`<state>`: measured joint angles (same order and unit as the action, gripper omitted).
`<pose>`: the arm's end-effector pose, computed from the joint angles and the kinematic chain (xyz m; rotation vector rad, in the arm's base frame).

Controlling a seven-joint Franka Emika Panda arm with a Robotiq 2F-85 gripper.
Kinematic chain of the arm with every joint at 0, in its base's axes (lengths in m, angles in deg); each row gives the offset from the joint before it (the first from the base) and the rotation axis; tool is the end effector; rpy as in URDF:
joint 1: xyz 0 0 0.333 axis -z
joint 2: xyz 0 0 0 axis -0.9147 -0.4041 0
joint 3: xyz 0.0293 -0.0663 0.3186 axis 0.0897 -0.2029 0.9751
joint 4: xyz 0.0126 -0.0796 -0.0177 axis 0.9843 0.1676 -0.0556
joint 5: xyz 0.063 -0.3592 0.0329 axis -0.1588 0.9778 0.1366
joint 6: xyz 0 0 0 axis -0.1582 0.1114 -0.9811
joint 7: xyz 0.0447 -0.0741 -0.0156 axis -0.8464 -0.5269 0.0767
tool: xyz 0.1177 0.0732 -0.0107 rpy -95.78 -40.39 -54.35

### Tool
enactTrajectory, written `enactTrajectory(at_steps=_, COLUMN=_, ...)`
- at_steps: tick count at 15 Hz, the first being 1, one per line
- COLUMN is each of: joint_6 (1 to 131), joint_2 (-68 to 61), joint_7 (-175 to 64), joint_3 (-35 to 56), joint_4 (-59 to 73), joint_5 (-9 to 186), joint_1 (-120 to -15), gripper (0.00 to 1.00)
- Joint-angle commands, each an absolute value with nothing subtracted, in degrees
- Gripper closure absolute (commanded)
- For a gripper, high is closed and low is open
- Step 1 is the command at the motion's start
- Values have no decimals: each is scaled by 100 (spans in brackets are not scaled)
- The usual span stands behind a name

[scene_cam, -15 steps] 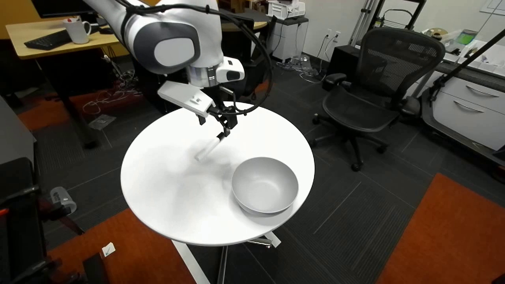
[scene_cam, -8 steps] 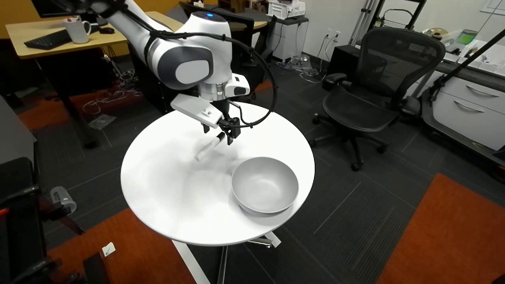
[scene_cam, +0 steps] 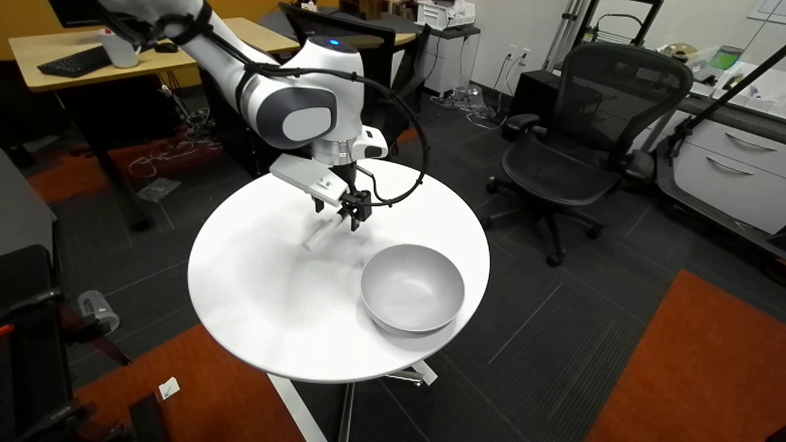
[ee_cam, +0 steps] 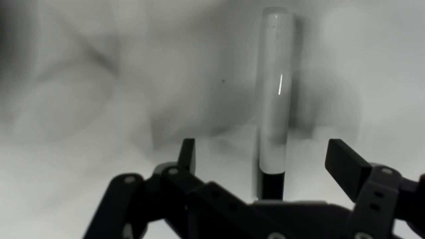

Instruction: Put the marker in the bowl

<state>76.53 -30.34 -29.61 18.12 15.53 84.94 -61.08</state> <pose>0.6491 -0.0194 0.1370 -3.0587 -0.4967 -0.0337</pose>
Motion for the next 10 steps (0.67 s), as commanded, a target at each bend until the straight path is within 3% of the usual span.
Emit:
enactTrajectory(at_steps=1, joint_6=7360, joint_2=-3178, joint_7=-2870, joint_3=1934, joint_4=1299, joint_5=8568, joint_1=-6010, gripper=0)
enactTrajectory(at_steps=2, joint_6=7352, joint_2=-3205, joint_7=-2864, joint_3=1936, joint_4=1281, joint_5=8576, joint_1=-6015, gripper=25)
enactTrajectory(at_steps=4, joint_6=7339, joint_2=-3258, joint_7=-2850, joint_3=1950, joint_4=1234, joint_5=8579, joint_1=-6011, gripper=34)
enactTrajectory(at_steps=10, joint_6=7288, joint_2=-3263, joint_7=-2897, joint_3=1926, joint_4=1168, joint_5=8574, joint_1=-5997, gripper=81)
